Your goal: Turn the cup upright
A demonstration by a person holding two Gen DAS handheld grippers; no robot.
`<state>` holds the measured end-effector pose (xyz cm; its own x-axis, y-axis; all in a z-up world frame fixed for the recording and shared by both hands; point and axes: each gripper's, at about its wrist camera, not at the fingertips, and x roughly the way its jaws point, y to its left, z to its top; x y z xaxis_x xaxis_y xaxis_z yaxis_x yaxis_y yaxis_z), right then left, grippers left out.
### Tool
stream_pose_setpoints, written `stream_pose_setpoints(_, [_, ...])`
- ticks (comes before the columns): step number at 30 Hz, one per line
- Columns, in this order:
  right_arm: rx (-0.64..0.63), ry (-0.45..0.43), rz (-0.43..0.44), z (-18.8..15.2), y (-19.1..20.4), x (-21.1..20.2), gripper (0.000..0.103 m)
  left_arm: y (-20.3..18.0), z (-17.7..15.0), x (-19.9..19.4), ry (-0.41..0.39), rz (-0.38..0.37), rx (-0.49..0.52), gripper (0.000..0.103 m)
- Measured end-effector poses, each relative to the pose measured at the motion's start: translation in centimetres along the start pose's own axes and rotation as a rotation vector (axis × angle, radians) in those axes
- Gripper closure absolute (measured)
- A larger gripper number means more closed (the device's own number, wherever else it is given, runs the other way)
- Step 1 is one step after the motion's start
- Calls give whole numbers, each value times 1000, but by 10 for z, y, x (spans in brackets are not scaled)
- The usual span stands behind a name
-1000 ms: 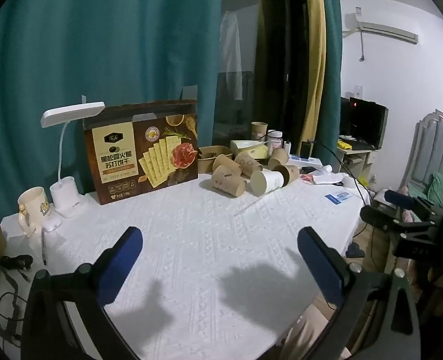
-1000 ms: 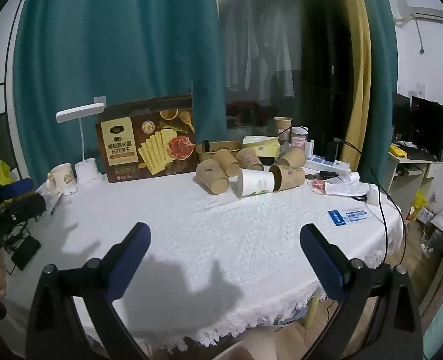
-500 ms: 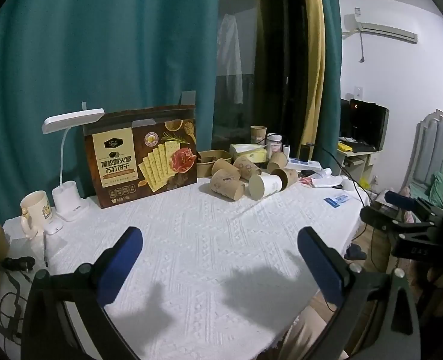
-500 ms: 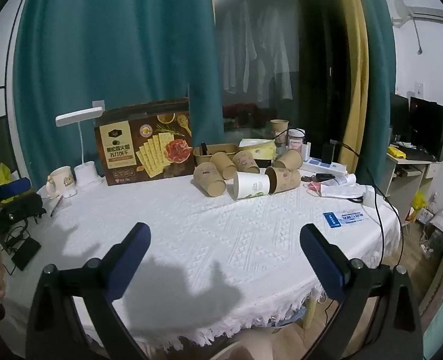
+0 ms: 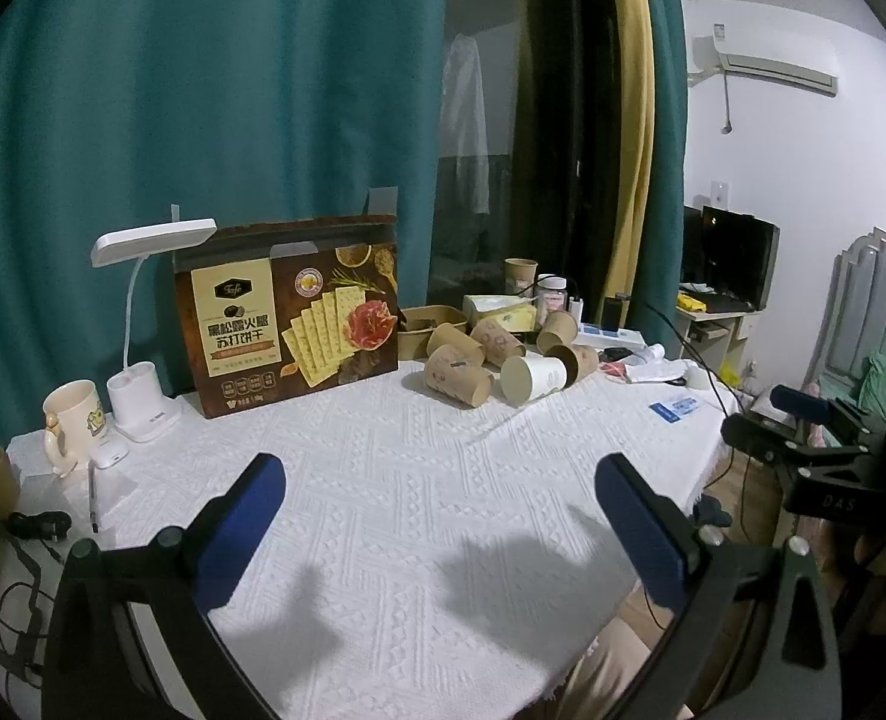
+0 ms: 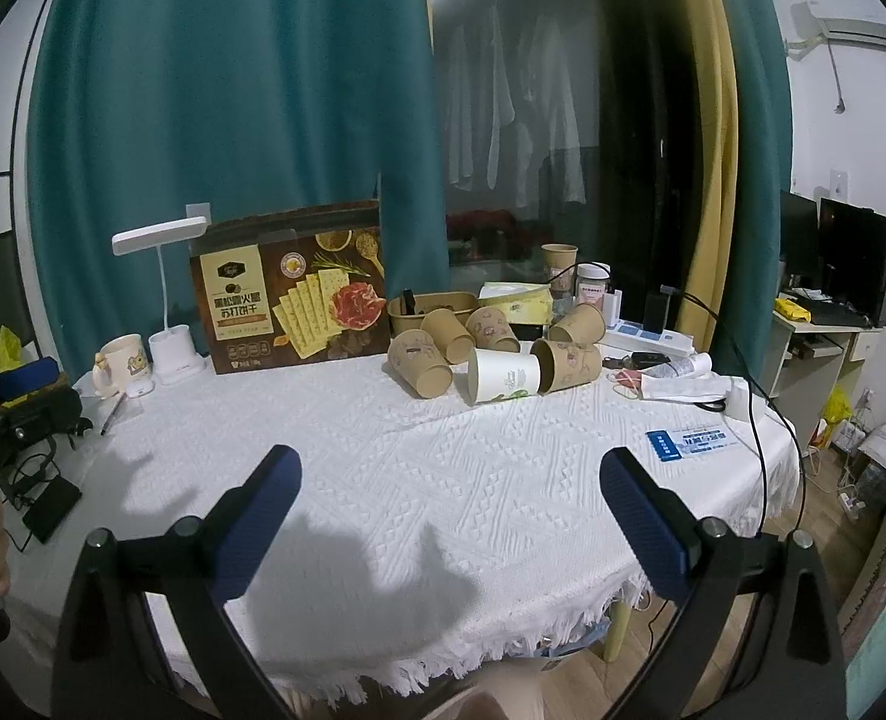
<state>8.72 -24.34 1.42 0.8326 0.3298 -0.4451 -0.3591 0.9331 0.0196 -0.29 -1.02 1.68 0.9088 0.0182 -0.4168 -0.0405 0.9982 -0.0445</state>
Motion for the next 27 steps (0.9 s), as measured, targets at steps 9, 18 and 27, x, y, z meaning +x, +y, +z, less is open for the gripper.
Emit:
stream_pose_setpoints(9, [-3, 5, -2, 1, 2, 1, 4, 1, 0, 0, 0, 0, -1, 0])
stream_pose_setpoints(18, [-2, 7, -2, 1, 1, 1, 4, 0, -2, -1, -3, 0, -1, 0])
stream_pose_setpoints(27, [-2, 8, -4, -1, 0, 2, 4, -1, -3, -1, -4, 3, -1, 0])
